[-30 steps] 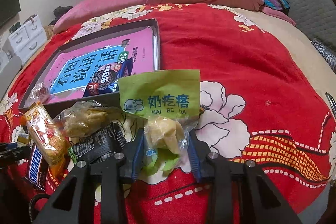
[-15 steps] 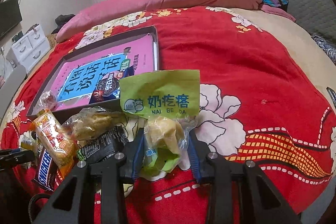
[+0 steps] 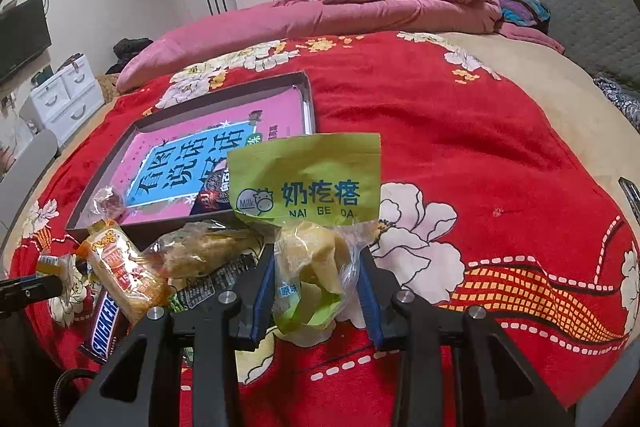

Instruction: Organize snacks

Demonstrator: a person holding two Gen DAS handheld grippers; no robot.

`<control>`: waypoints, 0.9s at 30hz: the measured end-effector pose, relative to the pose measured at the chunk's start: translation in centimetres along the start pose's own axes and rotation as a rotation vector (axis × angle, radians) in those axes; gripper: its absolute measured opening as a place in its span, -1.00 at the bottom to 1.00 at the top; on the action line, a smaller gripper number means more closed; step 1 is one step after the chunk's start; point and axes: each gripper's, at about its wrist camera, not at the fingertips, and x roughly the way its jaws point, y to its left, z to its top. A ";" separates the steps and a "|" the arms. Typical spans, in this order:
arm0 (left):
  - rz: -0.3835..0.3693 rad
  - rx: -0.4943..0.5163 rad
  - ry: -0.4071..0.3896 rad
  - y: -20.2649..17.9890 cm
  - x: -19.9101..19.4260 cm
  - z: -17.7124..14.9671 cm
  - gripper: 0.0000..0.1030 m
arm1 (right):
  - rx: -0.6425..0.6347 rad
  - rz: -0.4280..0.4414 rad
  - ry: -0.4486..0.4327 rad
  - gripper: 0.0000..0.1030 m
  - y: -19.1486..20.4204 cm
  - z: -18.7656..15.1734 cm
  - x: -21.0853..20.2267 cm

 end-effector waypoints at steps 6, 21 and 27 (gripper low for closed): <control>0.010 0.008 -0.045 0.4 -0.5 0.5 -0.22 | -0.008 0.010 -0.019 -0.26 0.4 0.2 -0.6; 0.054 0.008 -0.192 2.5 -1.4 3.3 -0.22 | -0.015 0.031 -0.045 -0.26 1.5 0.8 -1.3; 0.060 -0.020 -0.207 3.6 -1.0 4.2 -0.22 | -0.018 0.028 -0.057 -0.26 1.8 1.2 -1.3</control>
